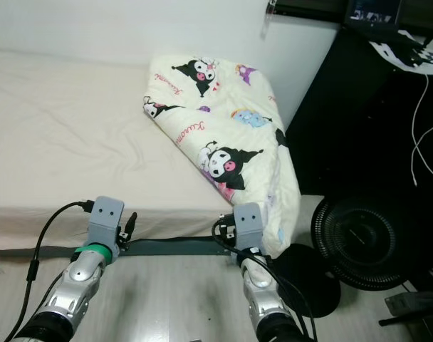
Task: Clean up the room
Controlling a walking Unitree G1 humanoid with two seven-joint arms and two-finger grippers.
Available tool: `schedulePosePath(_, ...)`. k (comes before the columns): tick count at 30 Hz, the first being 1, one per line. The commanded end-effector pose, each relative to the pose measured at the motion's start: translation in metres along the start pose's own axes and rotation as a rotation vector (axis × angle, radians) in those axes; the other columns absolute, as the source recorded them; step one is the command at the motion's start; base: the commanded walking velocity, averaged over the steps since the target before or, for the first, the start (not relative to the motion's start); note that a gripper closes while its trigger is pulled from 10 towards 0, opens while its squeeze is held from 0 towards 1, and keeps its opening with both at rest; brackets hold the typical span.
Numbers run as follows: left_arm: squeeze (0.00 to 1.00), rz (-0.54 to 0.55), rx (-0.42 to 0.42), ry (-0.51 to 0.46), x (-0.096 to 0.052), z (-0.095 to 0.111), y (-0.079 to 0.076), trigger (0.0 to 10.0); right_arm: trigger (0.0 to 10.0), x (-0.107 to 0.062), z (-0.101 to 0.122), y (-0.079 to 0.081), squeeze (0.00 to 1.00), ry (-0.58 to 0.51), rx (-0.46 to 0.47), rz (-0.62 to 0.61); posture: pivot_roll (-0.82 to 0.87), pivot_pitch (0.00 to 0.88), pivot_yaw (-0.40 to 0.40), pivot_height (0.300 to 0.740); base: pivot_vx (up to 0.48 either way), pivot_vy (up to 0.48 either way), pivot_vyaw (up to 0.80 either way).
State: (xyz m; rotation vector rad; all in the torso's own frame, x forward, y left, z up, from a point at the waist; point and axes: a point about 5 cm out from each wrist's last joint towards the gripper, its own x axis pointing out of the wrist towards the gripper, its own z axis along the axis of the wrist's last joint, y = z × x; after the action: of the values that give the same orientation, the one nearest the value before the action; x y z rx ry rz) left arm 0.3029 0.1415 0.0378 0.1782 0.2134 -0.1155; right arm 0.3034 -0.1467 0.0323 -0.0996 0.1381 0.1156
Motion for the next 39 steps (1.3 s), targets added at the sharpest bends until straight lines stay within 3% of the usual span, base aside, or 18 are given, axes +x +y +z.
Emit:
schedulePosePath(1,0.0,-0.022,0.015,0.015,-0.0015,-0.0043,-0.004,10.0,10.0,-0.0028,-0.0051,-0.0032,0.0,0.022,-0.003,-0.014,0.05,0.044,-0.031,0.74,0.0,0.0,0.0)
schedulePosePath(20,0.0,-0.008,0.01,0.002,0.0,-0.0009,-0.0024,10.0,10.0,-0.0006,-0.0049,-0.0027,0.0,0.035,-0.008,-0.005,0.07,0.025,-0.055,0.74,0.0,0.0,0.0)
schedulePosePath(31,0.0,0.011,-0.015,-0.008,0.0016,0.0026,-0.0066,10.0,10.0,0.0014,-0.0019,-0.003,0.0,0.029,-0.029,0.021,0.08,0.056,-0.074,0.74,0.0,0.0,0.0)
schedulePosePath(39,0.0,0.031,-0.009,0.003,-0.0009,-0.002,-0.0006,10.0,10.0,-0.0008,-0.0049,-0.0015,0.0,0.034,-0.023,0.018,0.07,0.037,-0.062,0.74,0.0,0.0,0.0)
